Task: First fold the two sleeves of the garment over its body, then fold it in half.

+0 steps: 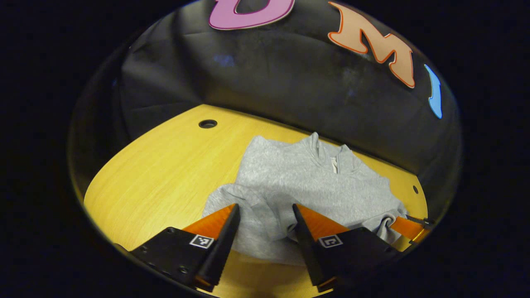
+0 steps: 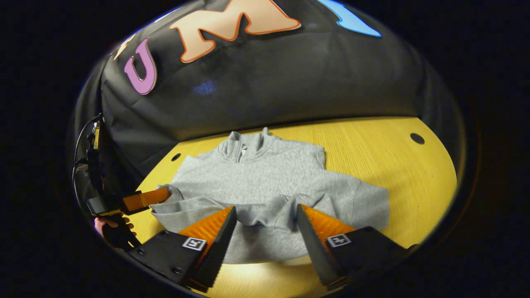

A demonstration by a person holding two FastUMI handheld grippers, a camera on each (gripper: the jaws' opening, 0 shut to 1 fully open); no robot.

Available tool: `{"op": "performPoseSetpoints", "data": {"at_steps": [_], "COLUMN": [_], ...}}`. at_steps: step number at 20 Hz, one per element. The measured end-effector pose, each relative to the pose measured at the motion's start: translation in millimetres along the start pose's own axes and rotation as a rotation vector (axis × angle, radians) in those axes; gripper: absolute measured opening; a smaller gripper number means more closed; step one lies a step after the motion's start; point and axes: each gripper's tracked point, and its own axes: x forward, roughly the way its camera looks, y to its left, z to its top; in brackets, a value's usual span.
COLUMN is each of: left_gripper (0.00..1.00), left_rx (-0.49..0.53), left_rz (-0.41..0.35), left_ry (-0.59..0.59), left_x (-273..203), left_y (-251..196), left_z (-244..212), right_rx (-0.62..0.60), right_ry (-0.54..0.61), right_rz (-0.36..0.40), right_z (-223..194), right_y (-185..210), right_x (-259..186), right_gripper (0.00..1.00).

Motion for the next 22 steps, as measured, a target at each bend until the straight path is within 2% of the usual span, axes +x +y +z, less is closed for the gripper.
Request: {"op": "performPoseSetpoints", "data": {"at_steps": [2,3,9,13,17,18,19,22], "left_gripper": [0.9,0.92,0.94,0.94,0.95,0.95,0.95,0.95], "left_rx": [-0.016,-0.016,0.049,0.136,0.162,0.161,0.161,0.176], "left_rz": [-0.007,-0.018,-0.089,-0.098,-0.144,-0.166,-0.183,-0.218], "left_ry": [-0.061,-0.088,-0.226,-0.24,-0.254,-0.262,-0.269,-0.273], "left_x": [-2,-3,-39,-65,-119,-134,-145,-172], "left_y": [-4,-5,-15,-21,-29,-34,-38,-43], "left_z": [17,23,70,77,77,76,74,63], "right_rx": [-0.022,-0.022,-0.029,-0.041,-0.071,-0.075,-0.073,-0.038], "right_ry": [-0.05,-0.066,-0.191,-0.281,-0.348,-0.36,-0.367,-0.385], "right_rz": [-0.002,-0.005,-0.002,0.003,-0.033,-0.03,-0.018,-0.009], "right_z": [17,25,77,104,113,111,109,98], "right_y": [-1,-2,7,24,33,39,46,62], "right_x": [-6,-9,-67,-130,-191,-205,-218,-247], "right_gripper": [0.97,0.97,0.97,0.97,0.97,0.94,0.97,0.97]}}
